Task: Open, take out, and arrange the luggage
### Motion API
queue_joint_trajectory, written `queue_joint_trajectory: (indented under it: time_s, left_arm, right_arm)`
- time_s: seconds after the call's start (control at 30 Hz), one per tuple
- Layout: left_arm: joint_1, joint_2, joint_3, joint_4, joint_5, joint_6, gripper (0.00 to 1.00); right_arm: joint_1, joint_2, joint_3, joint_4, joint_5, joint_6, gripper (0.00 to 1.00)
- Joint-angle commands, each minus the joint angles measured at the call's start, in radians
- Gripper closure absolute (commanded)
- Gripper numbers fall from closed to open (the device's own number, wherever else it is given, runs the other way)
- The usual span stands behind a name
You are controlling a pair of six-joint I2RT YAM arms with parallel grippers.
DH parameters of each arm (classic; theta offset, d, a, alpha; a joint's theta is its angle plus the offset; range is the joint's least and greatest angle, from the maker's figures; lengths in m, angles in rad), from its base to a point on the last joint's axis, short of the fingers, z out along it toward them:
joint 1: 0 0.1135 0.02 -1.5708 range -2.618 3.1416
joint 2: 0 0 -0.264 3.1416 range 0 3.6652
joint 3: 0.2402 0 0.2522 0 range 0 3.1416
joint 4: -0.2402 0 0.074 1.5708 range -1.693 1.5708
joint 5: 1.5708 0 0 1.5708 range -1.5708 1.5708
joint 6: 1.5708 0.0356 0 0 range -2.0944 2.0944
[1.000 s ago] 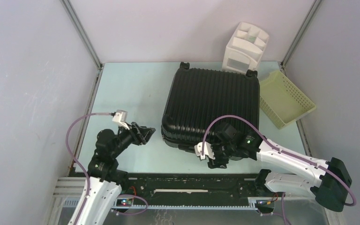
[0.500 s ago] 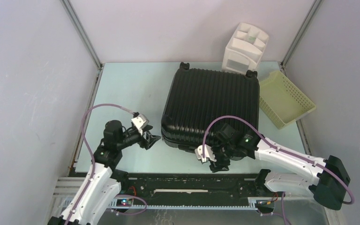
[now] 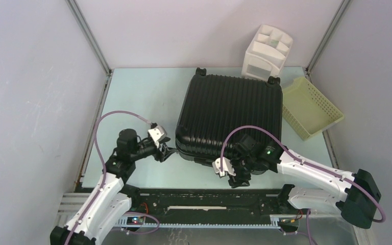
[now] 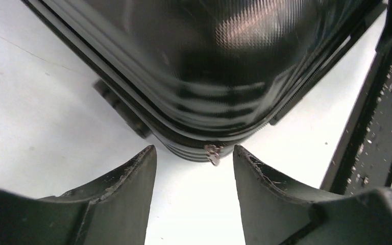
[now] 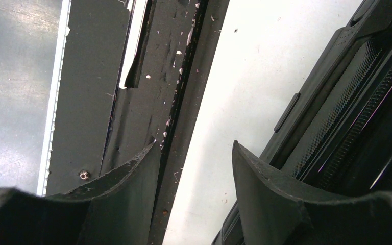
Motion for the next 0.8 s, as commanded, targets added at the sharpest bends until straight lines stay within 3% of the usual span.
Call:
queue_joint_trajectory:
  time_s: [0.0,0.13,0.37,0.53,0.77]
  left_arm:
    - [-0.074,0.03,0.044,-0.054,-0.054,0.049,0.39]
    - [-0.152,0.087,0.039,-0.064,-0.153,0.028,0.39]
    - [-0.157,0.112,0.035,-0.034,-0.249,-0.01,0.44]
    - [-0.159,0.132,0.035,-0.015,-0.243,-0.031,0.52]
    - [-0.163,0.124,0.021,0.021,-0.213,-0.071,0.55]
  right_arm:
    - [-0.02,0.004,0.037,0.002,0.041,0.002,0.37]
    - [-0.02,0.011,0.037,0.007,0.053,0.008,0.37]
    - [-0.015,0.0,0.037,0.009,0.058,0.013,0.37]
    - [-0.013,-0.004,0.037,0.01,0.062,0.013,0.37]
    - [-0.009,-0.003,0.037,0.009,0.062,0.014,0.37]
